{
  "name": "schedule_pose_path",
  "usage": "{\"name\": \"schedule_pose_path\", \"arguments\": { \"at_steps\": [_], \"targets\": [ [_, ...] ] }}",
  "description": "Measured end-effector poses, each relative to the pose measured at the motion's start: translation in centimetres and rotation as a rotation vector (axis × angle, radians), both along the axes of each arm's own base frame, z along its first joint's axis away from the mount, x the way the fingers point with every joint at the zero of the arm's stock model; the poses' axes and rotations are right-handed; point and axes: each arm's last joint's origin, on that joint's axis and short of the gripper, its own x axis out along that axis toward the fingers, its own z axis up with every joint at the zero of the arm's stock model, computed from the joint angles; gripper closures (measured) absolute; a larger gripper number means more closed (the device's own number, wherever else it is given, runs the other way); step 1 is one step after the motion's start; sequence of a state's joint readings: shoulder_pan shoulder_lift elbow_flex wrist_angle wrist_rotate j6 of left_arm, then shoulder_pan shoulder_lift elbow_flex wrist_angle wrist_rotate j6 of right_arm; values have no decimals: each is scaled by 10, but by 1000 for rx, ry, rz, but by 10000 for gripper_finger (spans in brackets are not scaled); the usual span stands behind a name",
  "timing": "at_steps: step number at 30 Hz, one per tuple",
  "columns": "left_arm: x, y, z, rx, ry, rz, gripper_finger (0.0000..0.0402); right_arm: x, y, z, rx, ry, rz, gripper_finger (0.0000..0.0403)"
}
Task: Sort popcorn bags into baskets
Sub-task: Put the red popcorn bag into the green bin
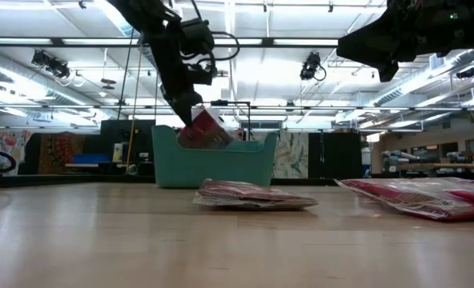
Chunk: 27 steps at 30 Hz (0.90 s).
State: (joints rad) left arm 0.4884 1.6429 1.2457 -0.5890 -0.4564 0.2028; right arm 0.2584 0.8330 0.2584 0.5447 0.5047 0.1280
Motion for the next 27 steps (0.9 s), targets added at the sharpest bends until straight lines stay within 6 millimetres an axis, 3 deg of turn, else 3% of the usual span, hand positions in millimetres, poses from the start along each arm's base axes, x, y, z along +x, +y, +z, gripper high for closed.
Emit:
{"name": "schedule_pose_path", "arguments": {
  "at_steps": [7,14,19,24,27],
  "targets": [
    [9,7,-8,6,-50,9,362,0,0,0,-1,2,0,284],
    [16,1,-4,26,-110,-1,295,0,0,-1,-2,6,0,284],
    [29,-29,2,-97,-161,-257,264,0,0,-1,-4,10,0,284],
    [42,-71,-2,-302,-183,-575,261,0,0,-1,-10,12,0,284],
    [47,-100,-9,-316,-126,-735,260,0,0,-1,-10,11,0,284]
  ]
}}
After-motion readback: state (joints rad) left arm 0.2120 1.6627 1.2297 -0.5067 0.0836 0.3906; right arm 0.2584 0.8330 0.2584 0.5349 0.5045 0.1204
